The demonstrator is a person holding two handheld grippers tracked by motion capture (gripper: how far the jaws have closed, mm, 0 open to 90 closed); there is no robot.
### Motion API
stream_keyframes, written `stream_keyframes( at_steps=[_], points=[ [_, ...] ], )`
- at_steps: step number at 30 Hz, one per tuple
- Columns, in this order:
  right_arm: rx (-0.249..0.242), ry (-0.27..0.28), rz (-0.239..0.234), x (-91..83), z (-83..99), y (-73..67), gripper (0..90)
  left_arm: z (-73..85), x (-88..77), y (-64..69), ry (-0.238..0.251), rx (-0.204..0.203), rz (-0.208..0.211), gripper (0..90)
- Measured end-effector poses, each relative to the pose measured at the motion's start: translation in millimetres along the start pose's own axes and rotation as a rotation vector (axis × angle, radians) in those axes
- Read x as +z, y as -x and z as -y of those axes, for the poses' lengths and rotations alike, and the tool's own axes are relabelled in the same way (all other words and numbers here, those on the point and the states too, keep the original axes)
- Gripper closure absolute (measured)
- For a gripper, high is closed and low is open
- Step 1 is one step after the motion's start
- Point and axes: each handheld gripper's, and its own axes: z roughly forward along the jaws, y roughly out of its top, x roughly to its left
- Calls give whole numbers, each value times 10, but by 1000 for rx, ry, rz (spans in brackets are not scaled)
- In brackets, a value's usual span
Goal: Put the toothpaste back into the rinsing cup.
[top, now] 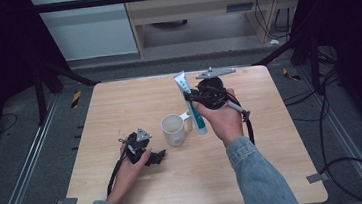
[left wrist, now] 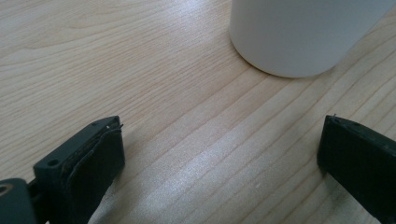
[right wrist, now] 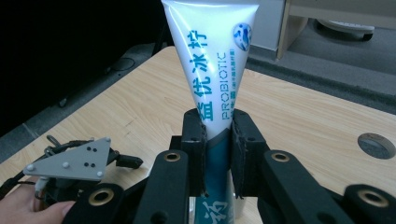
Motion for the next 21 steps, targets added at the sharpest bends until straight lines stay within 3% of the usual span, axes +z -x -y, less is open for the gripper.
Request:
stream_keyframes(
  at_steps=[11,21],
  points=[
    [18,104,66,60,12,-294,777,0,-1,1,-2,-1,0,0],
    [14,155,97,87,14,-459,777,0,-2,2,-5,-4,2,0]
  ],
)
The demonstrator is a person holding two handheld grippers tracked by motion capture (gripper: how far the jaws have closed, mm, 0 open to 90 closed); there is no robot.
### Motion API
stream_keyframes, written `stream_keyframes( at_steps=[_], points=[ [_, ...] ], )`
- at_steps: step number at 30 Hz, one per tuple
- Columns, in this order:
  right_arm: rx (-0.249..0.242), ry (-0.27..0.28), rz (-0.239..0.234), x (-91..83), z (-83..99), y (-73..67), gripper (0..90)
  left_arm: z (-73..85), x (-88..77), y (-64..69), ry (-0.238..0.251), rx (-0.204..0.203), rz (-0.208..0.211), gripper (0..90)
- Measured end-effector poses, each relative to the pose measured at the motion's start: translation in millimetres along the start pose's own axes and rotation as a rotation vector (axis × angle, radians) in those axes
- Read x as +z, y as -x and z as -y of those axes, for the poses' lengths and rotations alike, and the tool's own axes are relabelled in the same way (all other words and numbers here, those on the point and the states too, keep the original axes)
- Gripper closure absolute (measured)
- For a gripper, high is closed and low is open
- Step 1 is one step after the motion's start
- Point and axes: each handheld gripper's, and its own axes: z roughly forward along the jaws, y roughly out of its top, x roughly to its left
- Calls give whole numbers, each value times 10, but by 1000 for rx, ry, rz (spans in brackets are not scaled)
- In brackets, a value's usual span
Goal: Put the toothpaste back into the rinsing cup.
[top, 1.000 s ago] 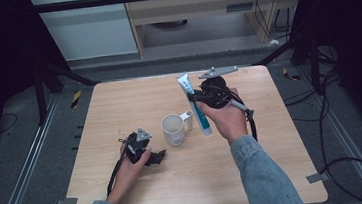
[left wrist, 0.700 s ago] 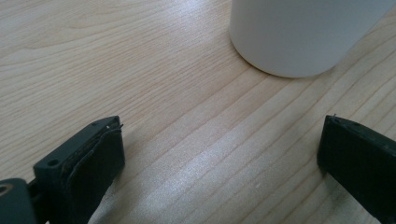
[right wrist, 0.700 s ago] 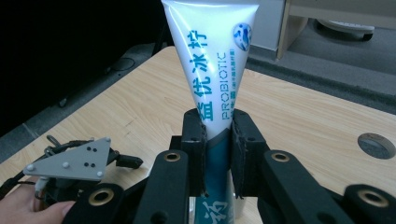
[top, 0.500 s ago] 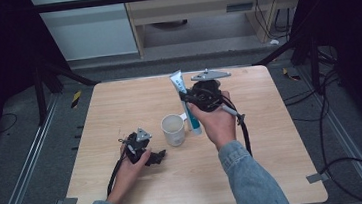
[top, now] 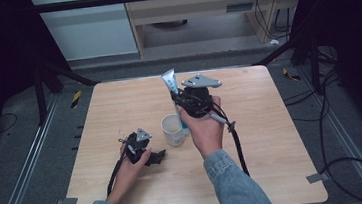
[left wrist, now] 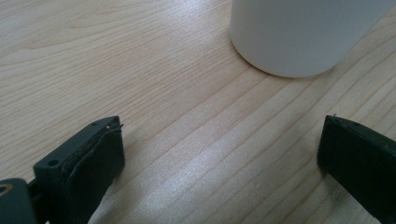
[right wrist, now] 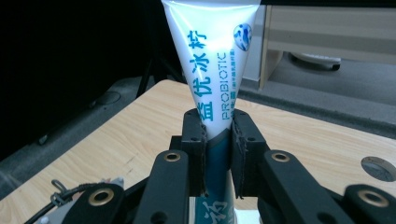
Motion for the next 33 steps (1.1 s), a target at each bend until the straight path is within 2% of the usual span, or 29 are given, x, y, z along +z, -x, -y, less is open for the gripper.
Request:
stream_keyframes(
  at_steps=[8,9,12,20,27,33],
  points=[
    [13,69,39,-36,-1,-98,776,-1,-2,-4,-3,6,-1,0],
    [17,91,42,-20,-8,-118,777,-1,-3,-4,-3,7,0,0],
    [22,104,45,20,-5,-136,776,-1,-2,-4,-3,6,0,0],
    [36,134,63,105,28,-156,777,-1,-2,-4,-3,7,1,0],
    [23,170,87,179,58,-172,777,-1,-2,-4,-3,6,1,0],
    [51,232,90,171,96,-116,777,-1,-3,-5,-3,8,-1,0]
  ],
)
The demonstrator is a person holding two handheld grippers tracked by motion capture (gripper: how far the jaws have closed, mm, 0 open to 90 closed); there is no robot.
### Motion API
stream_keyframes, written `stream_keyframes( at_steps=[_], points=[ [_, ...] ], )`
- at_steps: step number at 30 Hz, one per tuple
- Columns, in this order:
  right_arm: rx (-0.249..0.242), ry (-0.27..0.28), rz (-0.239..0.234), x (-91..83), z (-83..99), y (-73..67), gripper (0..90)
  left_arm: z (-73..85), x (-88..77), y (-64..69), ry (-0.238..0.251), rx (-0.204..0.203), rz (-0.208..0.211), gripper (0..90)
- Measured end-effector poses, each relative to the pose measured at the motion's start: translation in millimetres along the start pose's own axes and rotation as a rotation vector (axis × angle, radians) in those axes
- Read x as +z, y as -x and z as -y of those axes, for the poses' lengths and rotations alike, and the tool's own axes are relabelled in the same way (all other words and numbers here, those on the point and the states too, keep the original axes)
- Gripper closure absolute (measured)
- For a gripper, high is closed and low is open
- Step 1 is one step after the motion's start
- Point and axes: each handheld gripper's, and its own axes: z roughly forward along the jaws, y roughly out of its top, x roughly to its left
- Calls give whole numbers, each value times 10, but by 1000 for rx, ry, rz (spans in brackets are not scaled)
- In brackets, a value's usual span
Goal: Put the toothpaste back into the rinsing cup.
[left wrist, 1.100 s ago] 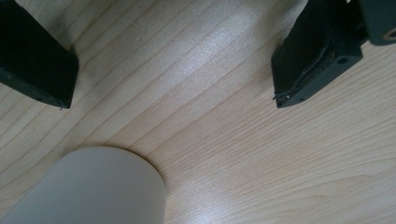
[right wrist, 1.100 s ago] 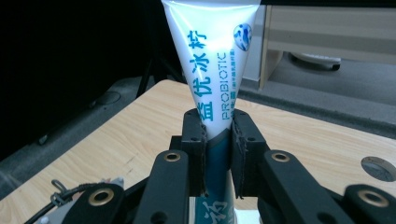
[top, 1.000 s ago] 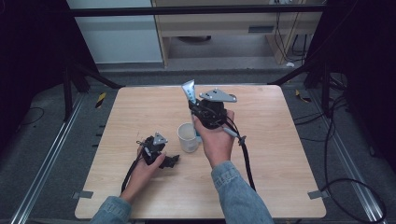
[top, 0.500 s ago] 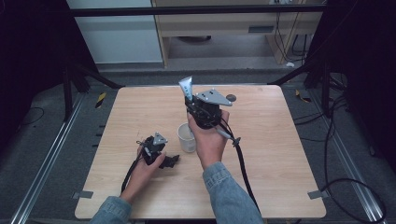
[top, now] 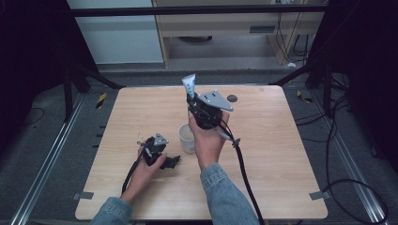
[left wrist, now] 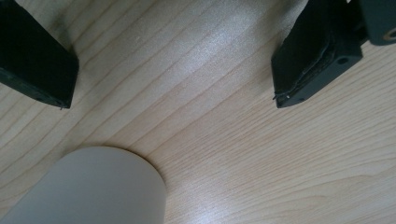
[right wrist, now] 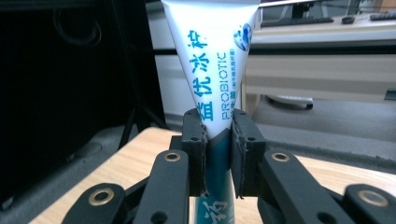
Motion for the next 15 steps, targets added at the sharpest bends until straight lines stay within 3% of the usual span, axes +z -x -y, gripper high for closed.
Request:
stream_keyframes(
  at_steps=[6,15],
  points=[
    [12,11,3,35,36,17,777,0,0,0,0,0,0,0],
    [-9,40,-6,81,111,6,776,1,4,3,7,-4,-2,0]
  ],
)
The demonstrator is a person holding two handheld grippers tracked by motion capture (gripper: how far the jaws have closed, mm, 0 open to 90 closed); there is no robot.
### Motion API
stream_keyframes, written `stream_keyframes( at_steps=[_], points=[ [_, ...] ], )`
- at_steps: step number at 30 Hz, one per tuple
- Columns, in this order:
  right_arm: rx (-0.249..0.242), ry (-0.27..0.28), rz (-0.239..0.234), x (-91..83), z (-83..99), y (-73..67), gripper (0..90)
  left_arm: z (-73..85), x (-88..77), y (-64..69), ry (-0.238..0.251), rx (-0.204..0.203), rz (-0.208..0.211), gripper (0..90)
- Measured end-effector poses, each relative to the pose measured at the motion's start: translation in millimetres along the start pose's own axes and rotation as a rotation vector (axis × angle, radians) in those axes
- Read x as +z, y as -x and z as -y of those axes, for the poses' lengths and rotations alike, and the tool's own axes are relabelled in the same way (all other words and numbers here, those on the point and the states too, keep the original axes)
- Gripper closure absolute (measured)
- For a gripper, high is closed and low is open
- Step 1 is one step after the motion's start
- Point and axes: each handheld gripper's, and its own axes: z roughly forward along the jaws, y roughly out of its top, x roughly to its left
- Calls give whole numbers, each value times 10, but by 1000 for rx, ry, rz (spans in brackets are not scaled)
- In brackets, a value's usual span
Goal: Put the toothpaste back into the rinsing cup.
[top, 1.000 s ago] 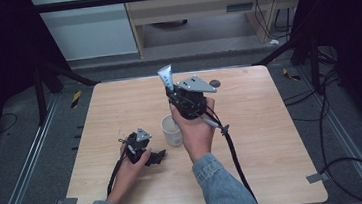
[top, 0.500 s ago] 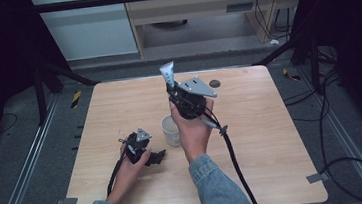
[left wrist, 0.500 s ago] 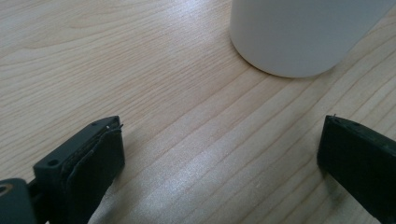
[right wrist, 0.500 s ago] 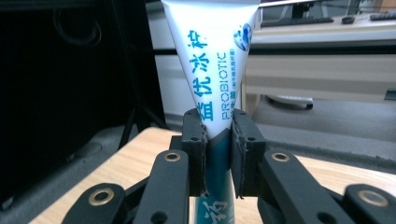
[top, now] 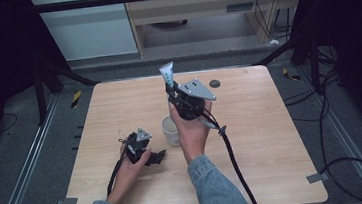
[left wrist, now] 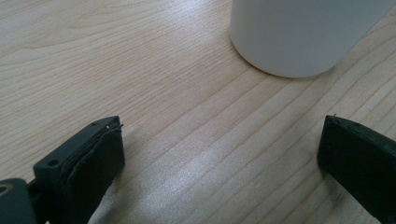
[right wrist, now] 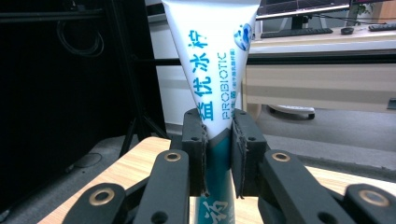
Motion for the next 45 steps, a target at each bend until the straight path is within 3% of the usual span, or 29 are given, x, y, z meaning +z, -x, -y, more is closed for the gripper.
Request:
stream_keyframes(
  at_steps=[14,20,45],
  points=[
    [-34,12,1,97,307,-65,775,1,1,2,2,-2,1,0],
    [0,3,2,92,416,-50,776,1,1,2,1,-2,1,0],
    [0,-54,28,159,871,13,775,1,2,1,2,-1,0,0]
  ],
)
